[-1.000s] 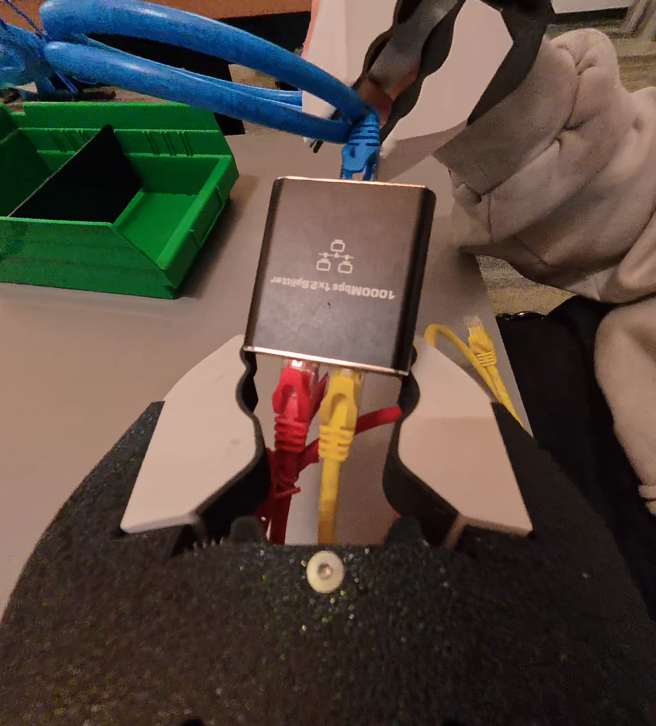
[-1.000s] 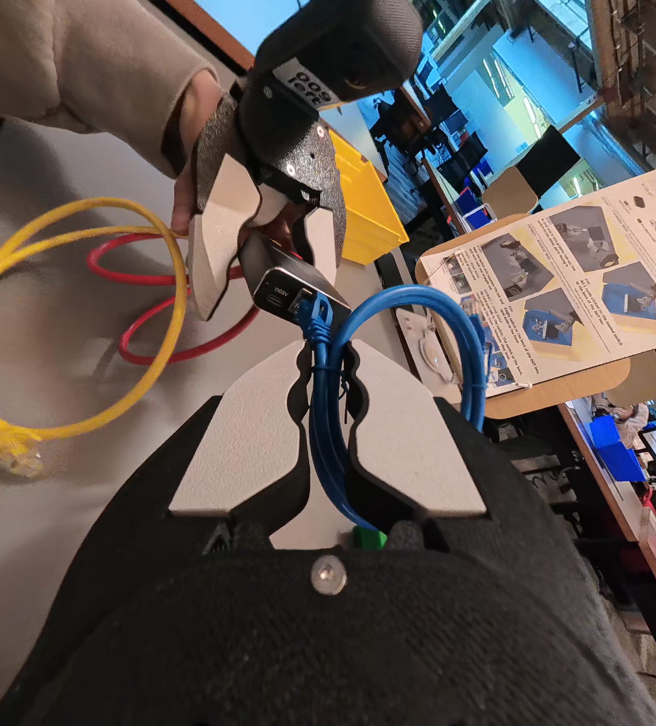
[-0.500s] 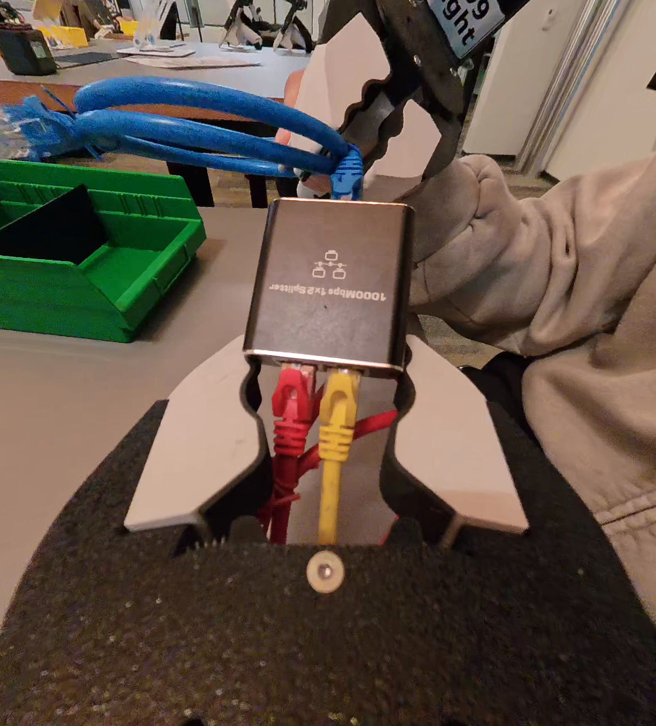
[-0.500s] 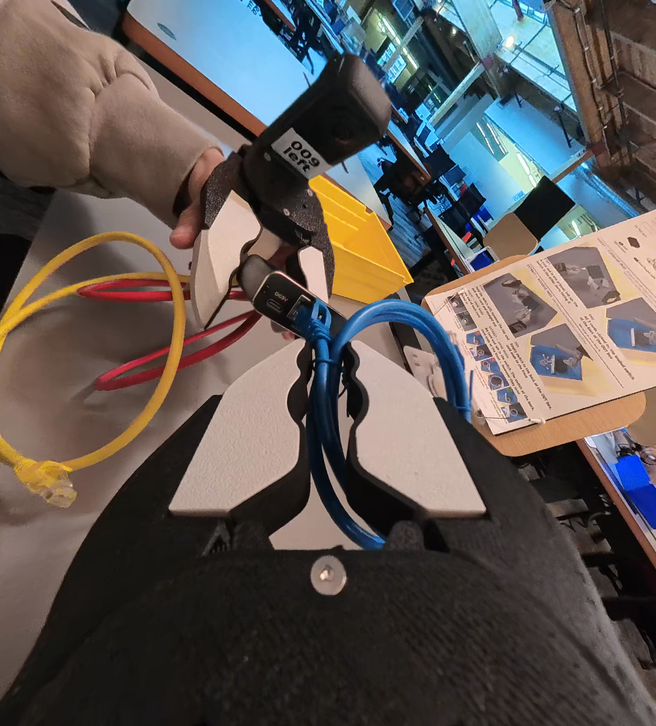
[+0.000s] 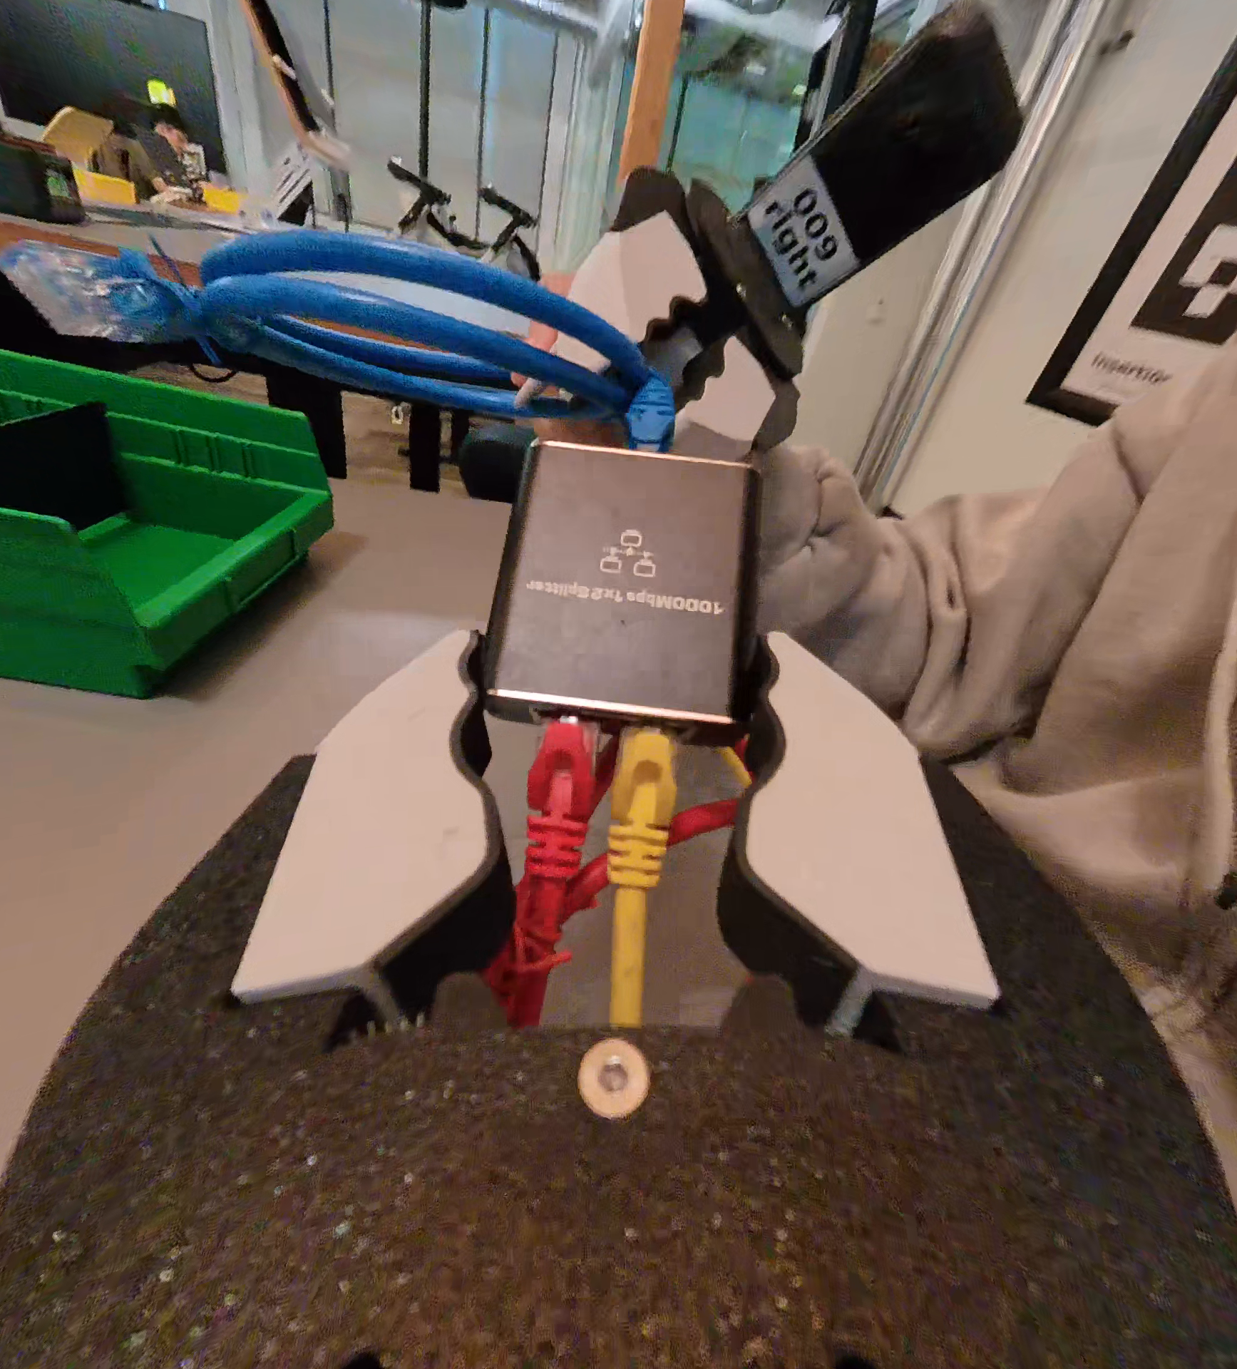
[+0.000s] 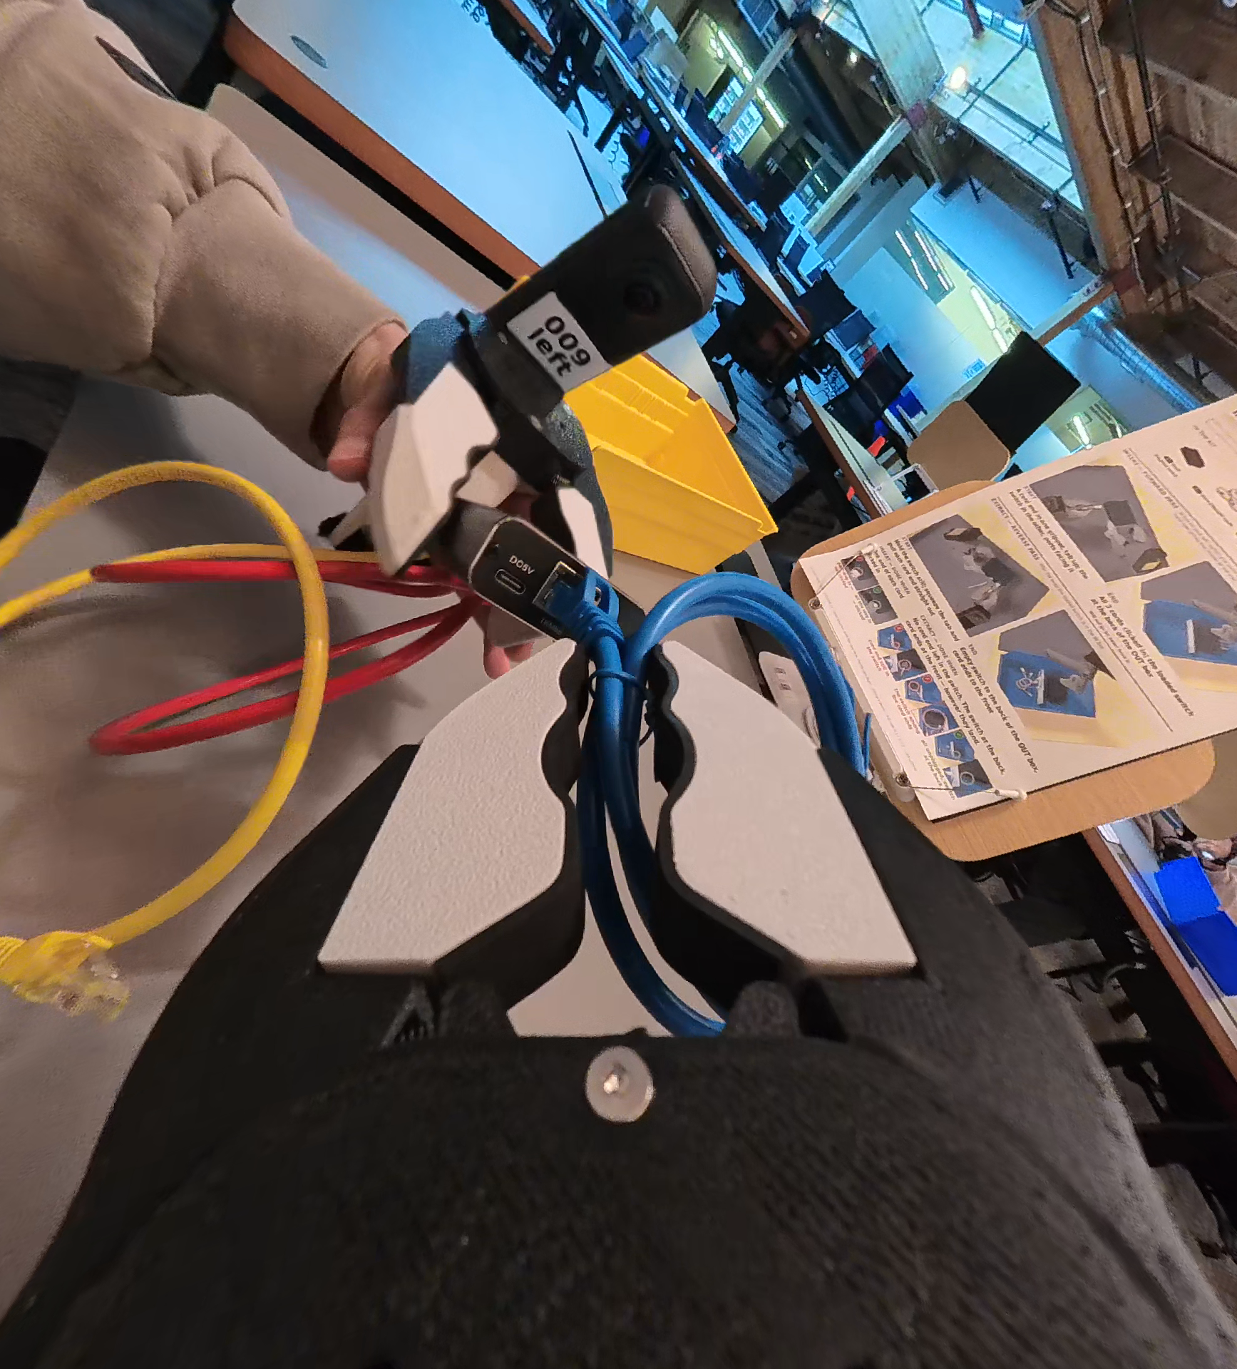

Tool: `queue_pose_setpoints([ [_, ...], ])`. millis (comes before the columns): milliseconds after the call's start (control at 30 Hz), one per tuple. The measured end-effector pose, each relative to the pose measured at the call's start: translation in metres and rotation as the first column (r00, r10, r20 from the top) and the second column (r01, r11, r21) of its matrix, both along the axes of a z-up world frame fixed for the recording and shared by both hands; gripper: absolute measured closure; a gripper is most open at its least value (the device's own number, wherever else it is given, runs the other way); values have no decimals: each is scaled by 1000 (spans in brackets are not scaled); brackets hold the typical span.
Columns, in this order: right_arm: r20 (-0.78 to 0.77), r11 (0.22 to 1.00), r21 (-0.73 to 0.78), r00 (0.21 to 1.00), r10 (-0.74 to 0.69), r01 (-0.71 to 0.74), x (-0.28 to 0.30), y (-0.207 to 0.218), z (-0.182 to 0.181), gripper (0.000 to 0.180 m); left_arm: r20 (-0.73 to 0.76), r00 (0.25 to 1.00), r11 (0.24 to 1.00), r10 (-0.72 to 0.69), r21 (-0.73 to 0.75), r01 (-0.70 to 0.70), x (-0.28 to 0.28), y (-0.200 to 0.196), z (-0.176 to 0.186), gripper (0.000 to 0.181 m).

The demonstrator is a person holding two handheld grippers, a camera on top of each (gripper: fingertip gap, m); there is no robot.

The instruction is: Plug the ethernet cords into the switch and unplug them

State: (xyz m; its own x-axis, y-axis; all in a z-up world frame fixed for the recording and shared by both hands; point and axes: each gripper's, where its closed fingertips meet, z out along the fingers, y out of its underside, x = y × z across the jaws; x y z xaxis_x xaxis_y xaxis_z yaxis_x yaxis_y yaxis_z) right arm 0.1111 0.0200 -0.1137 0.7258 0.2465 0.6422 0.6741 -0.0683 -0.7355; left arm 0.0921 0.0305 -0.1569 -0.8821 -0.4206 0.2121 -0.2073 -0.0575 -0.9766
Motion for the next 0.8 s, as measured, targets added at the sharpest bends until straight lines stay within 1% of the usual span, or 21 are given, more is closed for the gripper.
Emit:
queue_pose_setpoints([
  [67,-1,1000,4,1000,2,-2,0,0,1,164,17,999,996,37,76,-38,4,-3,-7,111],
  [100,0,1000,5,1000,3,-3,-1,0,1,164,12,999,996,38,86,-39,5,-5,-8,110],
  [233,-20,1000,19,1000,16,-16,-1,-1,3,165,-38,999,999,-11,31,12,2,-8,-6,111],
  [400,-80,998,40,996,44,-41,1,-5,3,165,-44,999,998,32,47,-30,3,-11,-3,111],
  [600,-90,994,88,993,71,-63,0,-8,10,165,-56,998,997,-3,-79,-2,-1,-18,9,111],
  [700,-82,991,121,994,74,-64,1,-11,16,165,-67,995,976,-74,-211,58,-7,-17,22,117],
  [733,-84,990,125,994,69,-58,1,-10,16,165,-69,995,975,-73,-216,57,-7,-18,23,116],
  [800,-80,991,123,995,61,-51,3,-11,16,165,-45,998,985,-38,-169,29,-5,-19,20,116],
])
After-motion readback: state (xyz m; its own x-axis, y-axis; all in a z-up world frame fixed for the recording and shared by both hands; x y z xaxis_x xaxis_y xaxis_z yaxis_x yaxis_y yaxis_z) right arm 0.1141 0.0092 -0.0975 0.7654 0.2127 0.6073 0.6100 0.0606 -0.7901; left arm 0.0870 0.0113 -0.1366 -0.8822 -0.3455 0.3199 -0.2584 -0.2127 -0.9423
